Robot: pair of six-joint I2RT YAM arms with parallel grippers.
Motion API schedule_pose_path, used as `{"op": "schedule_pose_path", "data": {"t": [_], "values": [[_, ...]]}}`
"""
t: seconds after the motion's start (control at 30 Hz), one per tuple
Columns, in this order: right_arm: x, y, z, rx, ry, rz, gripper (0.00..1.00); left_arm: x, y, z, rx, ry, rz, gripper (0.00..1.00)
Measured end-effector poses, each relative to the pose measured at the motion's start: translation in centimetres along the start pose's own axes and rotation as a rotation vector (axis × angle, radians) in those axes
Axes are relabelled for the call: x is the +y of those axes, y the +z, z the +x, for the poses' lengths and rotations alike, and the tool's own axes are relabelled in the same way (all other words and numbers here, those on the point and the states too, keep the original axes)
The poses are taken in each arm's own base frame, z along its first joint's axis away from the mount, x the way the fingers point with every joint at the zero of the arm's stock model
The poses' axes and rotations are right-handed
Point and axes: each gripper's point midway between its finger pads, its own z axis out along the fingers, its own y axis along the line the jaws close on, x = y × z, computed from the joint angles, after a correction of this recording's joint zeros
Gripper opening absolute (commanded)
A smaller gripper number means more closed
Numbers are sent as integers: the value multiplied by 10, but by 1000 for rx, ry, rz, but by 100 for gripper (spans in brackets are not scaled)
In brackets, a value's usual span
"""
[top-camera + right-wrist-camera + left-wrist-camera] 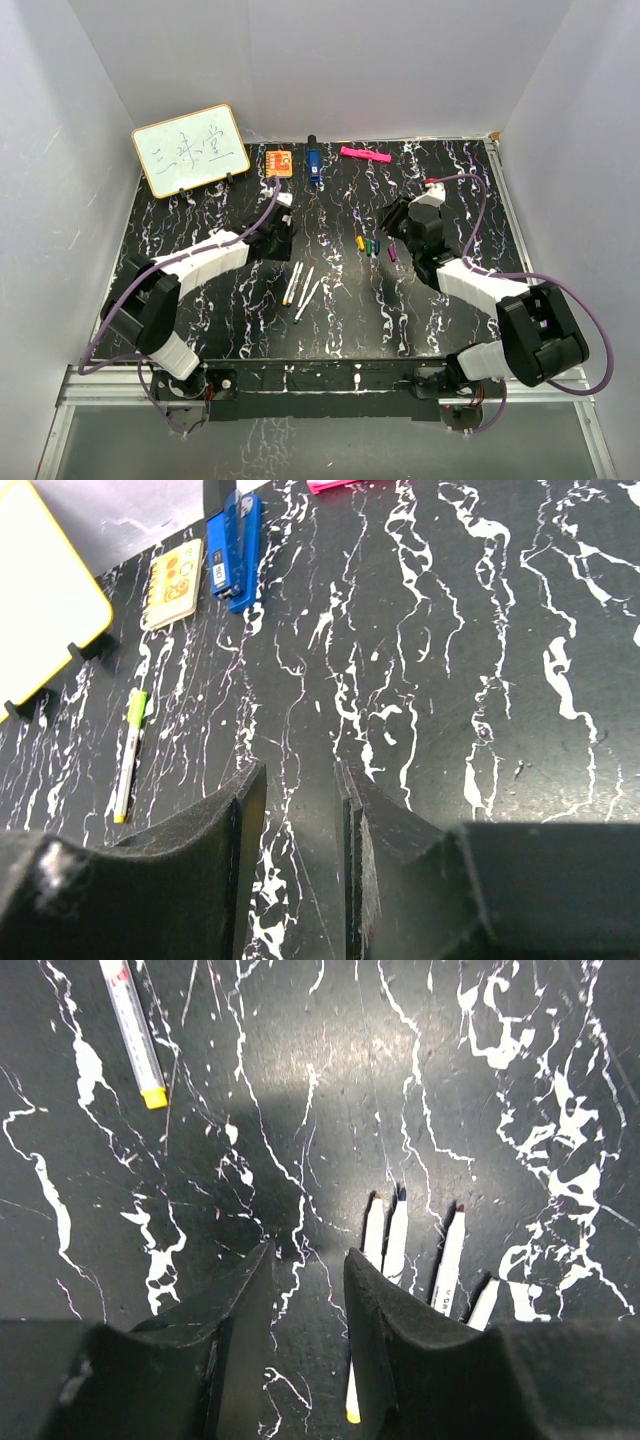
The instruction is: Insert the pens into the pen caps
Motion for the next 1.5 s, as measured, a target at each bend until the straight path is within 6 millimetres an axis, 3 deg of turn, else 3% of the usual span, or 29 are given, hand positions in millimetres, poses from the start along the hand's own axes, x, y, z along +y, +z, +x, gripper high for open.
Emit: {"op": "schedule_pose_path", "data": {"t": [0.53, 0.83, 1.5], "values": [[8, -2, 6, 35, 0, -48, 34, -22, 10, 52, 147, 62, 20, 37], [10, -3, 10, 48, 4, -63, 34, -27, 8, 64, 180, 60, 16, 38], [9, -3, 23, 89, 18, -73, 34, -24, 7, 64, 167, 28, -15, 37]]}}
